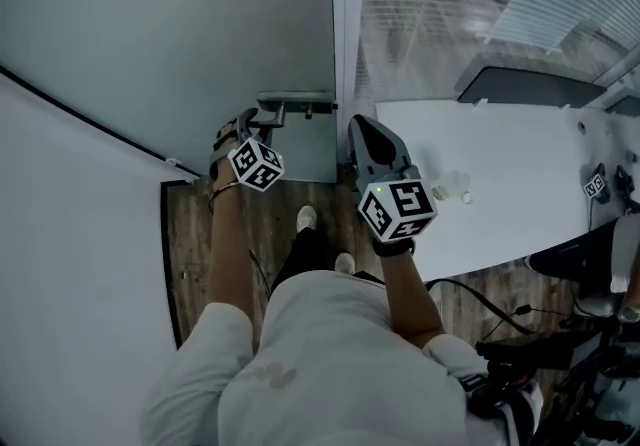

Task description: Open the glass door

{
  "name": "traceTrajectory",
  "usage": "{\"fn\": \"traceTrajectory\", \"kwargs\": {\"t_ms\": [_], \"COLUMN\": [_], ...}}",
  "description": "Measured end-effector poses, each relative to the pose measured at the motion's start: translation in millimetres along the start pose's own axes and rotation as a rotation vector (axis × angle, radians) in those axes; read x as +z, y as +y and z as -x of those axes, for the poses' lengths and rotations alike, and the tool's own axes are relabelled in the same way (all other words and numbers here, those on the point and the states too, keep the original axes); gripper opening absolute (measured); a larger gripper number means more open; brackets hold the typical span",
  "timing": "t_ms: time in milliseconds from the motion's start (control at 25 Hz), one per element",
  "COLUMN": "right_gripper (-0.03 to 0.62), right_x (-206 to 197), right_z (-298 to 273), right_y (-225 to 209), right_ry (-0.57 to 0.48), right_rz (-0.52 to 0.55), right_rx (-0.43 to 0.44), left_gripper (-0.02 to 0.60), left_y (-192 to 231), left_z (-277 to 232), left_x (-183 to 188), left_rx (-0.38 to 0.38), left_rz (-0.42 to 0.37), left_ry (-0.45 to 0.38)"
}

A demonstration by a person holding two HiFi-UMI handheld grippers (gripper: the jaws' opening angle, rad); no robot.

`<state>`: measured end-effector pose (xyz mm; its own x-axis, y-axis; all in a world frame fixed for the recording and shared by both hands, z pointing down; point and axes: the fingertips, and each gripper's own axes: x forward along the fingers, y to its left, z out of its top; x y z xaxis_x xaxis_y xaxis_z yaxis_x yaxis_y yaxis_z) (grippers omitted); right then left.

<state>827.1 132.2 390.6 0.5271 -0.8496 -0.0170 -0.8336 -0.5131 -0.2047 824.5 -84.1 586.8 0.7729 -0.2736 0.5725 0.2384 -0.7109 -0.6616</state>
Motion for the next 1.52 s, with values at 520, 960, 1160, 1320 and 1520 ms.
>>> {"fn": "traceTrajectory", "kwargs": {"t_ms": [520,960,1160,1320,1520], "right_gripper": [0.002,0.002,0.002,0.002,0.002], "right_x": [-6,-6,7,-10,-26], "right_z": [14,26,47,51,82], "right_y": [48,81,124,165,211], "right_ry": [0.002,-0.004,-0.046,-0.030,-0.040], "right_rz": [-0.078,0.036,0.030,0.029,0.003], "right_rx": [0.074,-0.053,-0.139,-0.173,-0.237], "left_gripper": [0.181,0.181,0.181,0.181,0.181], "left_y": [-17,-35,-38,-35,-48], "left_z": [44,60,82,90,107], "left_x": [-21,-41,-50,-50,-61], "left_rx": [-0.003,0.008,-0.010,-0.028,-0.059], "left_rz": [0.045,-0.002,-0.046,-0.060,-0.072], "left_ry": [0.016,-0.095,-0.129,-0.204,-0.252]}}
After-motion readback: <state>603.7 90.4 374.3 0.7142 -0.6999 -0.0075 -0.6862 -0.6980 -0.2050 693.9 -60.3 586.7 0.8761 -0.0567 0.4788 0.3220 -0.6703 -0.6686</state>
